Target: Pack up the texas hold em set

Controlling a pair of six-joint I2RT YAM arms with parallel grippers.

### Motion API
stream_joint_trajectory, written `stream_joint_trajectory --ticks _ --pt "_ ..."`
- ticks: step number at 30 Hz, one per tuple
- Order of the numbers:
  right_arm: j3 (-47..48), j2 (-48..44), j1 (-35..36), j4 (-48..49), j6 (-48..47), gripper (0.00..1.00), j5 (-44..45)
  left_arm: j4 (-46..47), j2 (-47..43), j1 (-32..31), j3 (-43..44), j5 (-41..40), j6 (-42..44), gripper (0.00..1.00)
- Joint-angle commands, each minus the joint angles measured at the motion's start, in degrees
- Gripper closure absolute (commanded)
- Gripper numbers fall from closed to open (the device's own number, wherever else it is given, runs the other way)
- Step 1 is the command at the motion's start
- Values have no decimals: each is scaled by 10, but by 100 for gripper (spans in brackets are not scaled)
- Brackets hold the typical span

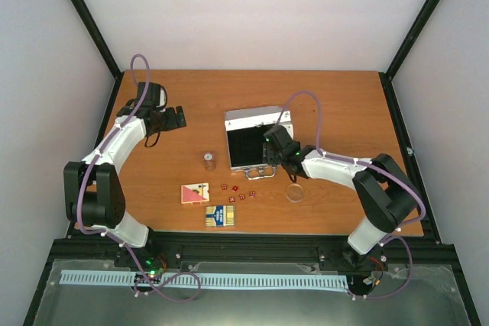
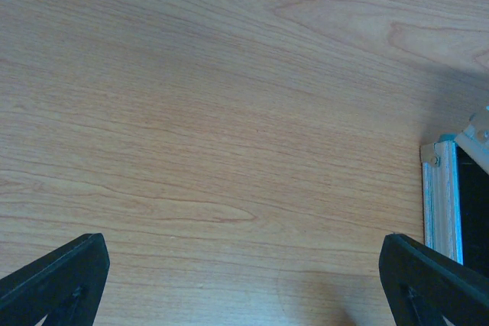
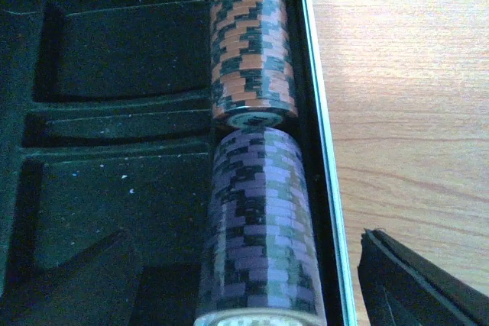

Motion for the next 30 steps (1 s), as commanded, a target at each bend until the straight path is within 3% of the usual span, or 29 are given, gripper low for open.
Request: stream_joint_trajectory --ticks 1,8,20,26,30 --pt "46 -41 1 -82 -27 20 10 6 -10 -2 17 3 -3 0" --pt "105 -31 1 -116 -65 20 18 9 -12 -2 25 6 -9 0" --pt "244 74 -20 -102 -113 20 33 -9 -46 -2 14 34 -5 0" --pt "310 104 -34 -106 -130 20 32 -11 -71 -2 -4 66 -7 0" --pt "346 125 -48 -116 -140 20 19 16 -93 -2 -26 130 14 0"
